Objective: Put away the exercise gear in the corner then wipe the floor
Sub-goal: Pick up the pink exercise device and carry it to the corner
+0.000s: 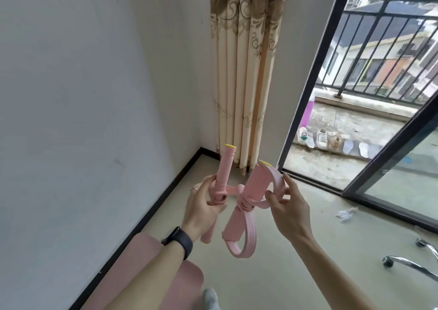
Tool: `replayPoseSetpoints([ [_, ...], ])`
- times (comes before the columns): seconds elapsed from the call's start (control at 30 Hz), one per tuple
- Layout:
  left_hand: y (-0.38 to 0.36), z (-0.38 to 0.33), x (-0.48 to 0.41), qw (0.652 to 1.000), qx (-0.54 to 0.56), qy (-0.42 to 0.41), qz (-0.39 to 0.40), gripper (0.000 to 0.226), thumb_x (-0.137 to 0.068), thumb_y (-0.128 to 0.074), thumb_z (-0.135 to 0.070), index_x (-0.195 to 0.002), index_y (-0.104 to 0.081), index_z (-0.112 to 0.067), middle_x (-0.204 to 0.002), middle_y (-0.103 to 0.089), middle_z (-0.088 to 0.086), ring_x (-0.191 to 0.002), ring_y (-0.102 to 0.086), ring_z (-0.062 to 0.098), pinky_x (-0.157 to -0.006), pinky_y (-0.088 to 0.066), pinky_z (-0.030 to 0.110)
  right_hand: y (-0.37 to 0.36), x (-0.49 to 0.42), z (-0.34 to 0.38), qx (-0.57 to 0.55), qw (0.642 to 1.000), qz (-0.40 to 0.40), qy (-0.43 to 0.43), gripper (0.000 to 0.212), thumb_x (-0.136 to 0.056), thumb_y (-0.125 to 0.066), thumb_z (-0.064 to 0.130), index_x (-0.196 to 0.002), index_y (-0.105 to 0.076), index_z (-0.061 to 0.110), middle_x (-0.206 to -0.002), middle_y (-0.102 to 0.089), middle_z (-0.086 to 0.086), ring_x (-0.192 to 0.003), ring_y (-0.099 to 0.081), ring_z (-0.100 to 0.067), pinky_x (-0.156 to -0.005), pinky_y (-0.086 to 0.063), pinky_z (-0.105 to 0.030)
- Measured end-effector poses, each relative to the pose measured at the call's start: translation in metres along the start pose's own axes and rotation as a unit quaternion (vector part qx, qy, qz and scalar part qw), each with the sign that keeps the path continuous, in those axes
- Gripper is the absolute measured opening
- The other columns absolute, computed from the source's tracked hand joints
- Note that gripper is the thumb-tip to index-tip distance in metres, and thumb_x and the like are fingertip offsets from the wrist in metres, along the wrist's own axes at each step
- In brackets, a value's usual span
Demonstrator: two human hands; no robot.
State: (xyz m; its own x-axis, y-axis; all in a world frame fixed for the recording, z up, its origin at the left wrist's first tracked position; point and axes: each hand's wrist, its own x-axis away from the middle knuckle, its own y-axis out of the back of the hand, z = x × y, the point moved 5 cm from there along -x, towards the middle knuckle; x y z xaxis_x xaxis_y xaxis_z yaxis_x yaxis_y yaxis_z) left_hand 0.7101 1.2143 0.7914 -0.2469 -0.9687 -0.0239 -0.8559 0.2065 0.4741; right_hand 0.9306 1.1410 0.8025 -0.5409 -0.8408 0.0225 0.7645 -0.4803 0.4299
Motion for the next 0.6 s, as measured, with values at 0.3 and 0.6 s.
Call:
replayPoseSetpoints([
  [0.3,-0.061,0.061,-0.132,0.974,-0.210,-0.021,0.078,0.081,-0.092,-0.060,-0.033,-0.141,-0.002,-0.063,-0.153,-0.022,0.010,-0.078,-0.065,0.038,-0.066,-0.057,0.042,-0.094,-0.151,-0.015,-0.077,0.984,0.109,-0.118,0.063,-0.076,-0.075,0.006,-0.122,-0.045,0.038,-0.099,-0.066,0.001,-0.092,-0.069,-0.024,-0.079,-0.061,-0.046],
  [0.6,-0.089,0.093,-0.265,0.943,-0.281,-0.036,0.176,0.082,-0.095,-0.058,-0.025,-0.148,-0.002,-0.053,-0.162,-0.013,0.006,-0.086,-0.067,0.030,-0.065,-0.045,0.026,-0.144,-0.282,-0.020,-0.082,0.963,0.038,-0.253,0.056,-0.074,-0.082,0.048,-0.111,-0.042,0.036,-0.098,-0.064,-0.005,-0.082,-0.071,-0.027,-0.062,-0.063,-0.045],
])
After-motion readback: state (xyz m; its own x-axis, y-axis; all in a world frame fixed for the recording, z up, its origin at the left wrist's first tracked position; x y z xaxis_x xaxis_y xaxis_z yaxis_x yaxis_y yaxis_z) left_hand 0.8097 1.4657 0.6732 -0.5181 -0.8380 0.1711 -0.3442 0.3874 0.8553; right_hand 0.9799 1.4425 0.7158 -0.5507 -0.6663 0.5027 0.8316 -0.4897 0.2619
